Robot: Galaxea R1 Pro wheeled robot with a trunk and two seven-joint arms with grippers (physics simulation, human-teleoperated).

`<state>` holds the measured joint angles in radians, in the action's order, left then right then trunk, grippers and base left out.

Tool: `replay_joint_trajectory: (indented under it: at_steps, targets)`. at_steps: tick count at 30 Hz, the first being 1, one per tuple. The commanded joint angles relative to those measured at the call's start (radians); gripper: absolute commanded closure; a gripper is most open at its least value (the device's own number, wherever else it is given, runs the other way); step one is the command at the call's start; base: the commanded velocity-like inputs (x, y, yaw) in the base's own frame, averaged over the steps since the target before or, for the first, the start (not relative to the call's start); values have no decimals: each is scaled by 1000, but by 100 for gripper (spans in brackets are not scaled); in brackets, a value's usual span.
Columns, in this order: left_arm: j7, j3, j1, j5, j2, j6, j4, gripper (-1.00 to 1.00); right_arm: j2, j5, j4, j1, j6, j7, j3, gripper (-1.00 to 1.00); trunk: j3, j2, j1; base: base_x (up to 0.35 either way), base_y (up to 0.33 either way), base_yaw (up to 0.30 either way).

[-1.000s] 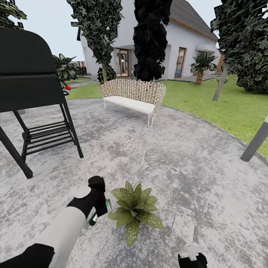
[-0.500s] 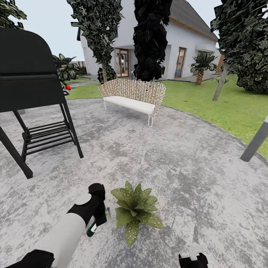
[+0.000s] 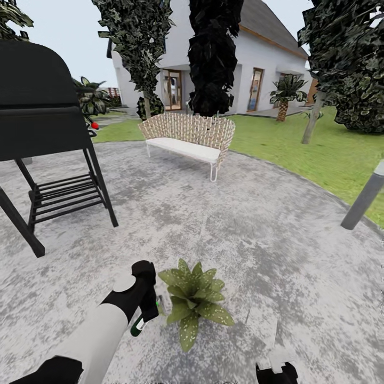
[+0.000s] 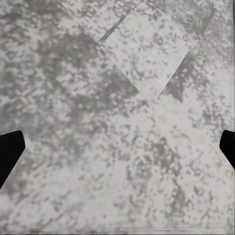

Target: Pick up the pesticide atomizer in the garden and spray insectifuge to fully cover both potted plants in the garden.

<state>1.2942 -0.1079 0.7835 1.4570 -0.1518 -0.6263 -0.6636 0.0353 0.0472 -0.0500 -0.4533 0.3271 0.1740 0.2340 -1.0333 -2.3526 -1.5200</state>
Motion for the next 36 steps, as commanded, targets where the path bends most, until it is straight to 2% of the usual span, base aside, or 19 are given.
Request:
replay_joint_trajectory:
  at_steps: [1,6,12,18,22,29,33,36]
  targets:
    - [5,-1,0,4,1,-10,-1,100,0,5,1,-1,3,4,8,-100,-1,0,0,-182,180,-254]
    - [2,-3,0,3,1,-10,-1,100,0,5,1,-1,3,4,8,-100,-1,0,0,-138,144,-241]
    - [8,-4,20,-2,-10,-12,-6,100,0,5,1,-1,3,4,8,-100,-1,0,0,-8,8,-26]
    - [11,-3,33,-6,-19,-12,-51,100,0,5,1,-1,3,4,8,-100,-1,0,0,0,0,0]
    - [11,-1,26,-5,-15,-12,-58,100,0,5,1,-1,3,4,9,-100,-1,0,0,0,0,-66]
    - [10,-1,20,1,-9,-12,-59,100,0,5,1,-1,2,4,8,-100,-1,0,0,0,0,-246]
    - [7,0,19,3,-4,-11,-59,100,0,5,1,-1,3,4,10,-100,-1,0,0,0,0,-33]
    - [2,3,18,3,10,-10,-59,100,0,5,1,-1,3,4,10,-100,-1,0,0,0,0,47]
